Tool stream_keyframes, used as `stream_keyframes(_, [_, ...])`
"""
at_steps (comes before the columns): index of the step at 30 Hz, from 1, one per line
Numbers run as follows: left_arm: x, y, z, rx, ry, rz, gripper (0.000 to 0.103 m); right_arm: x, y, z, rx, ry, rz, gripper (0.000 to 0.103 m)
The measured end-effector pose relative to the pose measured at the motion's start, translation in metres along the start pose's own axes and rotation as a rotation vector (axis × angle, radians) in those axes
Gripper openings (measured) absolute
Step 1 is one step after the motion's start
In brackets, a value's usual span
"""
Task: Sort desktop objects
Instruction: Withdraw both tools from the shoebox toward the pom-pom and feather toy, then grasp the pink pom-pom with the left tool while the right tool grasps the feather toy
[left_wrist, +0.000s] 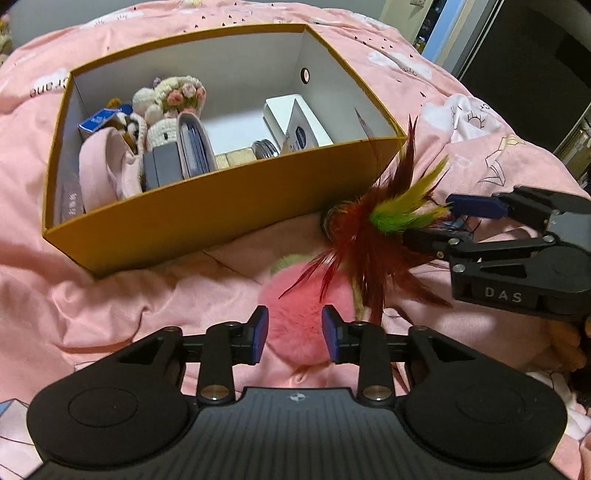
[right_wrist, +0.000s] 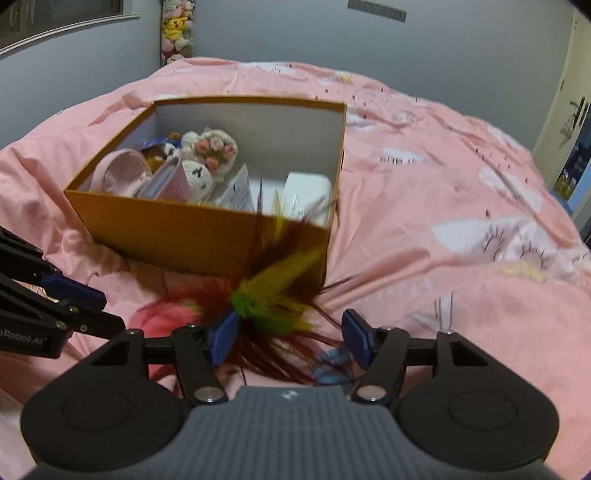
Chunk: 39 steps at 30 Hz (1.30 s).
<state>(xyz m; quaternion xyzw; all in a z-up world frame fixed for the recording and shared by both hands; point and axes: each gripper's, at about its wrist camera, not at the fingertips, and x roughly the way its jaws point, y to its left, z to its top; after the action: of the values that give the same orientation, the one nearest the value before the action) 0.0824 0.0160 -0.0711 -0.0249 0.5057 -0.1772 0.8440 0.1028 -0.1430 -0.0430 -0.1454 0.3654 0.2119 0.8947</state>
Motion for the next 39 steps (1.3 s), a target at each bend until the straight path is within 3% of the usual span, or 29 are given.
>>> stream_keyframes(1, [0.001,0.001,0.0,-0.003,0.005,-0.007,0.049,0.002,-0.001,-0.001,0.007,0.008,0.004,0.064])
stream_keyframes(2, [0.003,0.001,0.001,-0.006,0.01,-0.011,0.052,0.005,-0.003,-0.002,0.014,0.016,0.008,0.064])
stream_keyframes(6, [0.009,-0.002,0.003,0.002,0.035,-0.011,0.052,0.015,-0.005,0.003,0.042,0.024,0.067,0.064])
stream_keyframes(10, [0.016,-0.001,0.004,0.001,0.065,-0.017,0.052,0.031,0.0,0.009,0.045,0.045,0.126,0.053])
stream_keyframes(14, [0.024,0.0,0.007,0.007,0.092,-0.019,0.054,0.044,0.005,0.013,0.038,0.054,0.153,0.051])
stream_keyframes(15, [0.026,-0.001,0.008,0.01,0.096,-0.019,0.055,0.046,0.005,0.013,0.038,0.052,0.154,0.047])
stream_keyframes(17, [0.03,-0.002,0.009,0.022,0.103,-0.025,0.056,0.051,0.003,0.012,0.051,0.058,0.157,0.013])
stream_keyframes(20, [0.036,-0.005,0.011,0.039,0.116,-0.028,0.057,0.046,-0.003,0.012,0.087,0.024,0.179,0.003])
stream_keyframes(30, [0.063,-0.007,0.023,0.069,0.153,-0.027,0.061,-0.001,-0.034,0.022,0.202,-0.113,0.139,0.001])
stream_keyframes(39, [0.088,-0.007,0.025,0.038,0.171,-0.069,0.062,0.015,-0.049,0.02,0.271,-0.064,0.139,0.001])
